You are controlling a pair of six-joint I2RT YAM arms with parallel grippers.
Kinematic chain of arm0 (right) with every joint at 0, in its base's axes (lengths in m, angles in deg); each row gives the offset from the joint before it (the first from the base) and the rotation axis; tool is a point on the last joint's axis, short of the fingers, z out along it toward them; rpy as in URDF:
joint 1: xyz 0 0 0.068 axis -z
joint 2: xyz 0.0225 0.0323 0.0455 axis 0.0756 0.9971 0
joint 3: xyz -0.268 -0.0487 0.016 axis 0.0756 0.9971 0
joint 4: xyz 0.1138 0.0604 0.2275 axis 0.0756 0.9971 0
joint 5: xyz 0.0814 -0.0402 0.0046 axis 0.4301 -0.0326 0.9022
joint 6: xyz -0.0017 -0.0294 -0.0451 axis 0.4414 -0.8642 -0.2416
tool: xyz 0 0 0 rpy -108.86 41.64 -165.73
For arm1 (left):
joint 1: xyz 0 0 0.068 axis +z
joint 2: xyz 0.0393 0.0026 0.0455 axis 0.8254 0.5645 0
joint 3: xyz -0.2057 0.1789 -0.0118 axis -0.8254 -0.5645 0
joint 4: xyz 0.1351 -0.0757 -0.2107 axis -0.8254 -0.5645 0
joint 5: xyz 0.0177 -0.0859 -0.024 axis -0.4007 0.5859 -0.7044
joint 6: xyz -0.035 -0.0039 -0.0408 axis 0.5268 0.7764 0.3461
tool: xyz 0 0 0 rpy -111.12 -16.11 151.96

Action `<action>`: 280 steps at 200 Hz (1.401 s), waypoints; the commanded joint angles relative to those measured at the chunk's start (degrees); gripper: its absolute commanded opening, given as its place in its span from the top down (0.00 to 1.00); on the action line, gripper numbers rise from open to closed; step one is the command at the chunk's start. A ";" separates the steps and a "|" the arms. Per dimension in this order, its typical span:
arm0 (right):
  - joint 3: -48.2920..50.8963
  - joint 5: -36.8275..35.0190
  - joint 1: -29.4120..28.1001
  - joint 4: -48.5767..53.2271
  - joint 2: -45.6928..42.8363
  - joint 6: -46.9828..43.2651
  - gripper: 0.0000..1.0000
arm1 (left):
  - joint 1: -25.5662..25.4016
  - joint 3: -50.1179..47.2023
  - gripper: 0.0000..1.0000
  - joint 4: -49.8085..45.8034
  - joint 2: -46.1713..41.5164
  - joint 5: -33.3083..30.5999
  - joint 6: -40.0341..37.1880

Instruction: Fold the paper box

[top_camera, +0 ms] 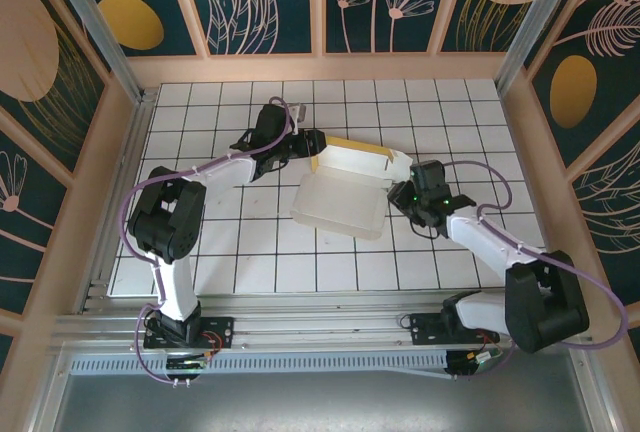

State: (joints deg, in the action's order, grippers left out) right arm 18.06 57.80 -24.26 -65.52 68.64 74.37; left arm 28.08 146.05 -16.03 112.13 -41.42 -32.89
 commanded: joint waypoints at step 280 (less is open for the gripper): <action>5.71 -2.97 0.59 -47.64 27.41 1.72 0.55 | -0.84 3.66 0.55 -3.96 0.35 0.45 -2.22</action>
State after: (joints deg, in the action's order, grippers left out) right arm 22.50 54.92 -23.51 -110.37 93.14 73.69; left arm 27.84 148.54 -19.87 112.16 -41.64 -34.37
